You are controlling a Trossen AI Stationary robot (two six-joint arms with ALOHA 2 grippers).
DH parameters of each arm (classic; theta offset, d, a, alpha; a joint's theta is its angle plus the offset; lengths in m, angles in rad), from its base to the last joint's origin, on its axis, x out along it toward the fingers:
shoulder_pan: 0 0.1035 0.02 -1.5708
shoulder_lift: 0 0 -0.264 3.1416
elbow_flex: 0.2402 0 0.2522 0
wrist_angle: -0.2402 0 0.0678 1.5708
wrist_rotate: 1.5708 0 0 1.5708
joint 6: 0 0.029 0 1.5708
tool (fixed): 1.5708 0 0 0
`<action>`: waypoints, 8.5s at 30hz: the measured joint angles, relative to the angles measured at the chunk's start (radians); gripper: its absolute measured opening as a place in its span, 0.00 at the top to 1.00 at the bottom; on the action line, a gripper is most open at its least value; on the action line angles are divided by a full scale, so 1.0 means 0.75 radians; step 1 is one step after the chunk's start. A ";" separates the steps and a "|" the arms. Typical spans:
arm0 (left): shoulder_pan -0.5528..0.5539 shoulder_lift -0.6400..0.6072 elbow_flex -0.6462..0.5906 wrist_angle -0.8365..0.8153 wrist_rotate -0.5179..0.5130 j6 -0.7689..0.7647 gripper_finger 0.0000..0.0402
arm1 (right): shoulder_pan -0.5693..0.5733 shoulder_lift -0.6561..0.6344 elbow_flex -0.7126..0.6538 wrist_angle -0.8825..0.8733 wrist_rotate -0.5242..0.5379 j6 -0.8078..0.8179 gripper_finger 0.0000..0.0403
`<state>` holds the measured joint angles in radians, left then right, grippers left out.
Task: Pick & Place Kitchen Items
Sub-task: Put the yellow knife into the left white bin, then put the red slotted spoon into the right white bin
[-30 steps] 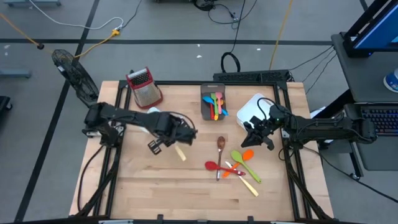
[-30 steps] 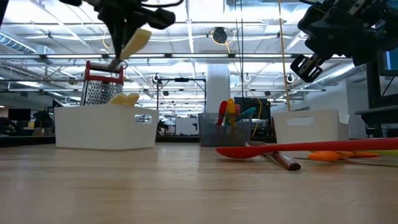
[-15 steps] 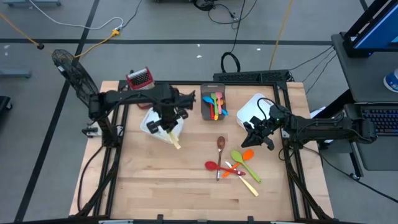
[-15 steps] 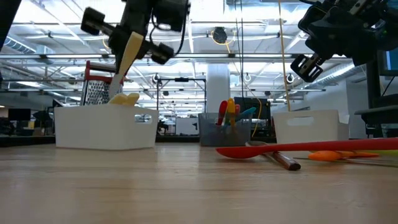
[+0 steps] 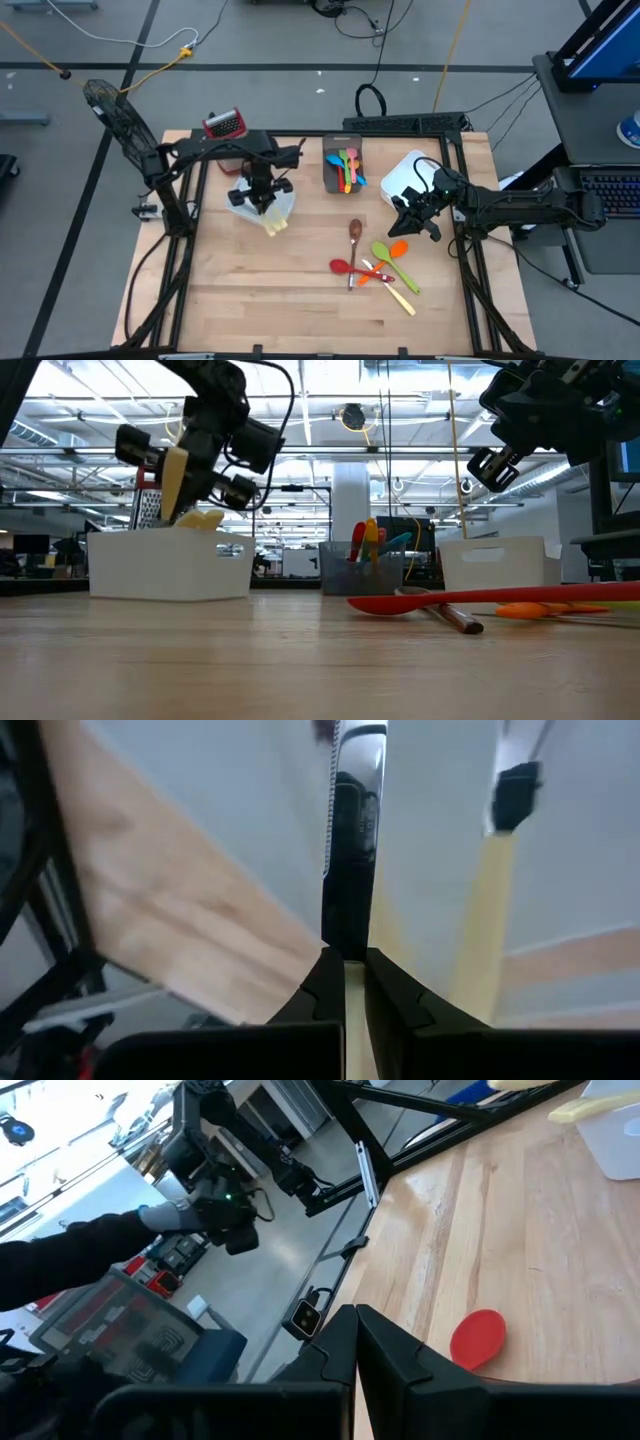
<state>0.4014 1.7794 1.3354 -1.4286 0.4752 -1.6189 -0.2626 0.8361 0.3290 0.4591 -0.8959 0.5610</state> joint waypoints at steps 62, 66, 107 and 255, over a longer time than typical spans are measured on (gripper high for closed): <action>-0.845 -0.184 -0.025 0.800 -1.101 -0.076 0.55 | 0.127 0.000 0.000 -0.177 -0.208 -0.008 0.99; -0.926 -0.166 -0.025 0.938 -1.137 -0.167 0.55 | 0.240 0.000 0.000 -0.191 -0.204 -0.011 0.99; -1.496 -0.222 -0.051 0.898 -1.728 -0.023 0.55 | 0.869 0.491 0.353 -0.229 1.060 -0.297 0.63; -1.260 -0.503 -0.874 2.220 -1.235 0.832 0.55 | 0.815 0.925 0.532 -0.874 0.836 -0.275 0.63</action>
<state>-0.5434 1.4025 0.6796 0.2366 -0.4512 -0.9951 0.3489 1.5295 0.7277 -0.1962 -0.2689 0.3546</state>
